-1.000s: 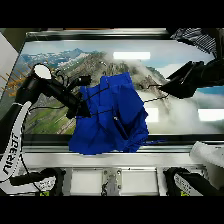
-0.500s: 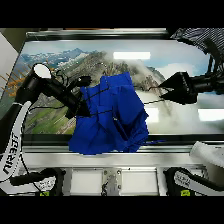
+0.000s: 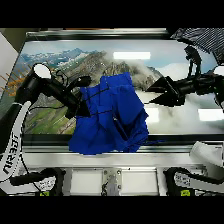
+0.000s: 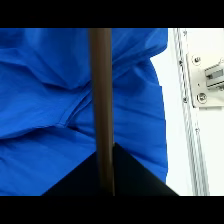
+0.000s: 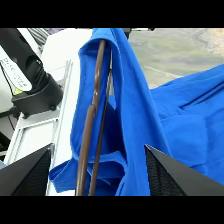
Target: Fold the clothes and pants, and hang the long-sleeved shirts on hangers.
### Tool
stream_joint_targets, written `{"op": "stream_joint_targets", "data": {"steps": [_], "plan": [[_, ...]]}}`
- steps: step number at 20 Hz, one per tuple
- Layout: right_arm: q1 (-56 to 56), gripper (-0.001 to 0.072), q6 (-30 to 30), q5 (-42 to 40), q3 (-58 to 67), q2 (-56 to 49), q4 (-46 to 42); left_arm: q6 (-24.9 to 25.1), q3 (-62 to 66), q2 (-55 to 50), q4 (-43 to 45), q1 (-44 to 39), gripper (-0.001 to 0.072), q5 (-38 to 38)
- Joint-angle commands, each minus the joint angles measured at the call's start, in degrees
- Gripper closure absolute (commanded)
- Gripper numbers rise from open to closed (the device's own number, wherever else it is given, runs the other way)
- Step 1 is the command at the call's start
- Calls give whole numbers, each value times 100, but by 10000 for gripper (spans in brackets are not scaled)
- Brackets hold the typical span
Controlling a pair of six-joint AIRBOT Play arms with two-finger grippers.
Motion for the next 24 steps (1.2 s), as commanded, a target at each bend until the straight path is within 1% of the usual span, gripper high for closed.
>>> {"op": "stream_joint_targets", "data": {"steps": [1,7,21,22,23,24], "plan": [[122,96,-24,-48,-7,-79,20,-7,4,-4,-17,2,699,7],[127,95,-24,-234,-7,-79,20,-7,4,-4,-20,2,700,4],[116,97,-24,-238,-7,-79,39,-9,4,-4,-20,2,699,2],[116,114,-26,-245,-7,-79,39,-9,4,-4,-20,2,699,4],[116,255,-26,-243,-7,-79,39,-9,4,-4,-20,2,699,4],[116,516,-26,-240,-7,-79,39,-9,4,-4,-20,2,700,4]]}}
